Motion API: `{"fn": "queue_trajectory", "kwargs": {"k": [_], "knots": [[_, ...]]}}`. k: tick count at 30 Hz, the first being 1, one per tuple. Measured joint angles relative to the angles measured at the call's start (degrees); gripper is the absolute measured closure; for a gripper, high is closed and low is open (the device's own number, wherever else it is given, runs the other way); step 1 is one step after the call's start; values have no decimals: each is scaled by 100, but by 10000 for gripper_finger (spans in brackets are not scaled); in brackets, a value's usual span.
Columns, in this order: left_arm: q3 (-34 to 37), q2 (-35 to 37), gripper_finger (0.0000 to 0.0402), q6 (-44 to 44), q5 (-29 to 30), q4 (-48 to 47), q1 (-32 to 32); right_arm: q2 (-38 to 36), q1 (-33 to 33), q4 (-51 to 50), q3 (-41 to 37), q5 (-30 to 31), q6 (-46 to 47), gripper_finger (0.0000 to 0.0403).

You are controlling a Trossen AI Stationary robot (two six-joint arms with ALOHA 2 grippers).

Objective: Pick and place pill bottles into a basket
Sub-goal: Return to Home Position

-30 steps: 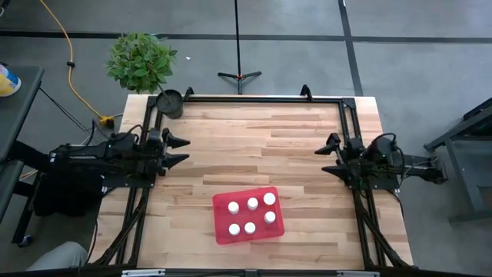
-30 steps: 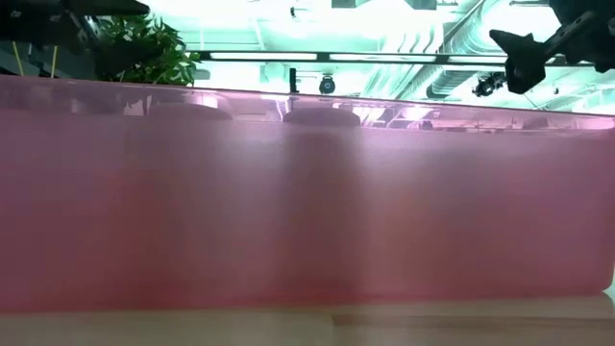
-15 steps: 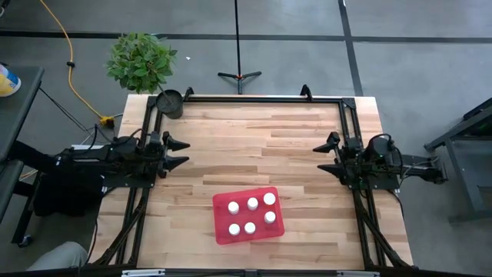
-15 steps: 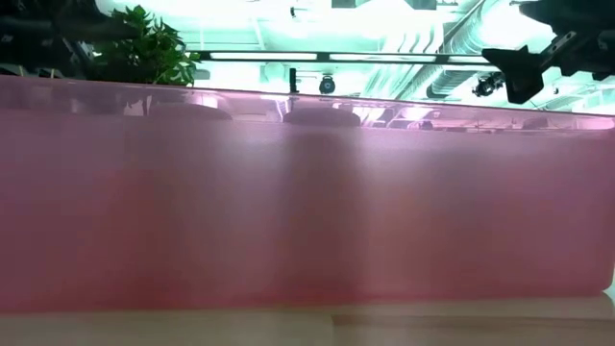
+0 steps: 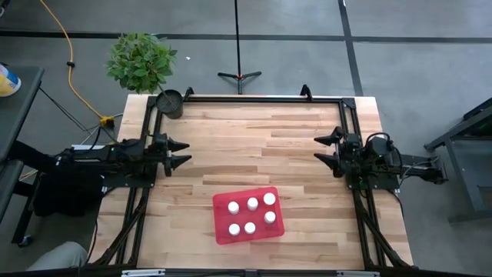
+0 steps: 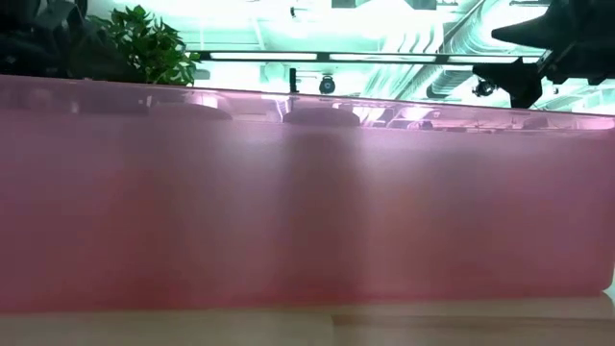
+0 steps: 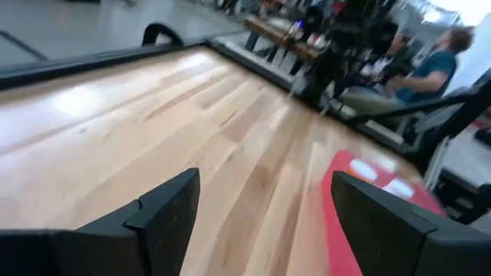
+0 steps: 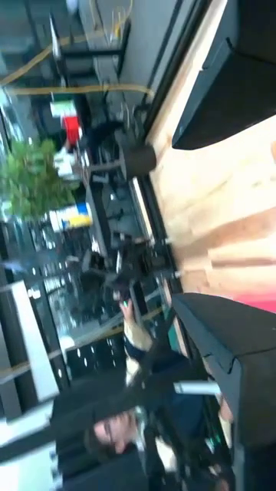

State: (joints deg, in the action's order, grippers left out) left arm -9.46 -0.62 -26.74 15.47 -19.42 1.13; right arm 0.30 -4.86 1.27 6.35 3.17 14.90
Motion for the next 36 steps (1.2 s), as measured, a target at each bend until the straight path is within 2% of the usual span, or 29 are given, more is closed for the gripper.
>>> {"fn": "queue_trajectory", "kwargs": {"k": [3,8,11,15,19,36], "knots": [[1,0,73,-9,6,-325,0,0,-2,-4,0,69,0,91],[-1,2,73,-152,6,-306,0,0,-2,-1,0,-200,2,91],[-1,2,73,464,-84,-98,0,0,0,1,0,-265,-20,91],[-1,2,73,1608,-733,179,0,0,0,1,0,-265,-54,91],[-1,2,73,2218,-1161,244,2,0,-1,1,0,-268,-52,91],[-1,2,73,2349,-890,212,0,1,2,-67,0,-270,-190,91]]}}
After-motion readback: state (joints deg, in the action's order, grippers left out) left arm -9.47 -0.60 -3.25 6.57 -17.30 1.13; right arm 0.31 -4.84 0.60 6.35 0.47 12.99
